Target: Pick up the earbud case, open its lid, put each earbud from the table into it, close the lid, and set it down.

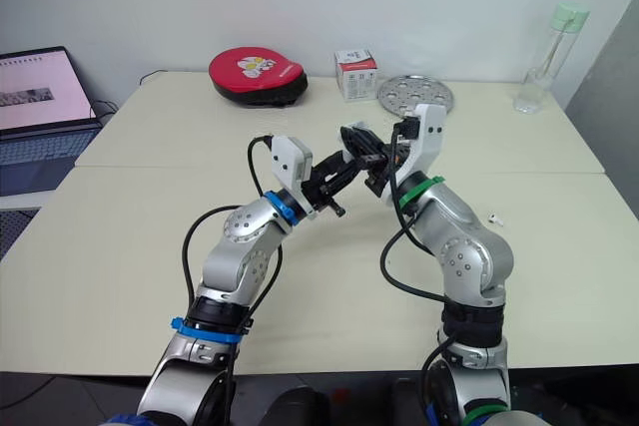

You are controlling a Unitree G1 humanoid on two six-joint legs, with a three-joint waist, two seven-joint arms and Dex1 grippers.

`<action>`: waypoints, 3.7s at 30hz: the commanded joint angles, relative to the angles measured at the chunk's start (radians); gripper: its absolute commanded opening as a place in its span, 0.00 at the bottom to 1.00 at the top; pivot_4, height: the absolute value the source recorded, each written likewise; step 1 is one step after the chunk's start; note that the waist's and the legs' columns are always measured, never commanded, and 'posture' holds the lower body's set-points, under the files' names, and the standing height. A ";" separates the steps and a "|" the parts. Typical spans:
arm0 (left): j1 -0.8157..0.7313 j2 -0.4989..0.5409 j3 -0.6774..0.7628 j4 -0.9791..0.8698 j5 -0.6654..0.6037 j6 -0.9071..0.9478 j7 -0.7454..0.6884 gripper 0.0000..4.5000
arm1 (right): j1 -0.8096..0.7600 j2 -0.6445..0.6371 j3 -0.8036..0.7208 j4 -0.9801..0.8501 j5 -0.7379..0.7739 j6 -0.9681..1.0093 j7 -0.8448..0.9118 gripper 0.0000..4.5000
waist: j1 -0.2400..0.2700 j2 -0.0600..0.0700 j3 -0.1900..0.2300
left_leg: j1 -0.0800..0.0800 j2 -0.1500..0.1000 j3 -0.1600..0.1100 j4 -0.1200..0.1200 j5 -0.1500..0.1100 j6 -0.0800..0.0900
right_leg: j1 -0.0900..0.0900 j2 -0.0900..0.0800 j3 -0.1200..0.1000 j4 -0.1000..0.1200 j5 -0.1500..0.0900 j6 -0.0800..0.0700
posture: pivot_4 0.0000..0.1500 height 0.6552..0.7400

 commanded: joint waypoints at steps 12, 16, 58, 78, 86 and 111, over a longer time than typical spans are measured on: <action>-0.018 0.003 0.016 -0.083 -0.016 -0.005 0.005 0.17 | 0.023 -0.030 0.044 0.025 0.000 -0.038 -0.030 0.08 | -0.001 0.000 0.000 | 0.000 0.000 0.000 0.000 0.000 0.000 | 0.000 0.000 0.000 0.000 0.000 0.000 | 1.00 1.00; -0.021 0.003 0.016 -0.080 -0.017 -0.004 0.006 0.17 | 0.023 -0.023 0.034 0.023 0.020 -0.036 -0.038 0.38 | -0.001 0.000 0.000 | 0.000 0.000 0.000 0.000 0.000 0.000 | 0.000 0.000 0.000 0.000 0.000 0.000 | 1.00 1.00; 0.068 0.090 0.030 -0.150 -0.013 0.037 -0.015 0.17 | -0.190 -0.795 0.179 1.358 -0.510 -0.748 0.703 0.45 | -0.001 -0.001 0.001 | 0.002 0.000 0.005 -0.002 -0.001 0.001 | 0.000 0.001 0.005 -0.003 -0.001 0.000 | 1.00 1.00; 0.159 0.086 0.027 -0.230 -0.014 0.048 0.033 0.17 | 0.029 -1.058 0.303 1.049 -0.647 -0.680 1.052 0.09 | 0.016 0.001 0.001 | 0.001 0.000 0.003 -0.001 -0.001 0.001 | 0.001 -0.001 0.003 -0.003 -0.001 0.001 | 1.00 1.00; 0.211 0.084 0.026 -0.274 -0.010 0.061 0.063 0.17 | 0.294 -1.272 0.343 0.872 -0.720 -0.782 1.129 0.09 | 0.025 0.000 0.001 | 0.006 -0.001 0.002 0.000 -0.001 0.001 | 0.007 -0.002 0.002 -0.004 -0.004 0.006 | 1.00 1.00; 0.238 0.099 0.025 -0.313 -0.010 0.086 0.082 0.17 | 0.252 -1.185 0.358 0.881 -0.807 -0.773 1.127 0.26 | 0.025 -0.016 -0.006 | 0.009 0.001 0.001 0.000 -0.001 0.001 | 0.010 -0.001 0.001 -0.004 -0.003 0.001 | 1.00 1.00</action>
